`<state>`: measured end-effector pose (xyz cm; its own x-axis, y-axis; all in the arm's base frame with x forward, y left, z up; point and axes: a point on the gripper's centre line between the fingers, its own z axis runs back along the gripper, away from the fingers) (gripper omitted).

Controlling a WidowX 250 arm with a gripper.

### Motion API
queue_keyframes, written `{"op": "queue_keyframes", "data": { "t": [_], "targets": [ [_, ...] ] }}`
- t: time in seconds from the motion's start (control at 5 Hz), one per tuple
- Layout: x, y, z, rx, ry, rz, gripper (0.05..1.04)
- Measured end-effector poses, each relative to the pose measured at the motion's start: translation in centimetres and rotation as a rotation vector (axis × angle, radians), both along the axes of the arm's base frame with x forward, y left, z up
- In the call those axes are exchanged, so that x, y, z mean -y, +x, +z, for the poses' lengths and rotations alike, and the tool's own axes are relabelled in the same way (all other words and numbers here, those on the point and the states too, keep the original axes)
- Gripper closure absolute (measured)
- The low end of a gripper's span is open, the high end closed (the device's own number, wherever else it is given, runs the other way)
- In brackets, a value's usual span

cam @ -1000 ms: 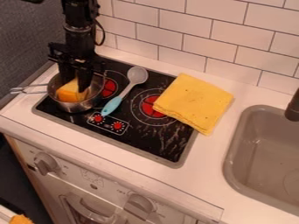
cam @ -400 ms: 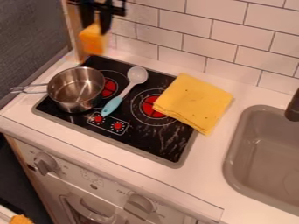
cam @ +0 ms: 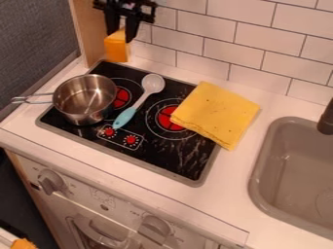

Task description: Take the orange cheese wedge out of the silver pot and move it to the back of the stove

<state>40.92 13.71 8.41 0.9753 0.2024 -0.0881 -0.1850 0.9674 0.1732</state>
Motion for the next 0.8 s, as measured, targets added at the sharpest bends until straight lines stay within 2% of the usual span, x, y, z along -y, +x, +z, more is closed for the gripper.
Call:
{"op": "queue_keyframes", "data": {
  "t": [0.2,0.4,0.6,0.8],
  "targets": [
    [-0.3,-0.4,-0.6,-0.016,0.023,0.002,0.694],
    [-0.5,-1.0,-2.3,-0.031,0.035,0.002,0.694],
    [-0.8,-0.6,-2.7,-0.006,0.057,-0.002,0.694],
    [-0.8,-0.7,-4.1,-0.032,0.051,-0.001,0.624]
  ]
}}
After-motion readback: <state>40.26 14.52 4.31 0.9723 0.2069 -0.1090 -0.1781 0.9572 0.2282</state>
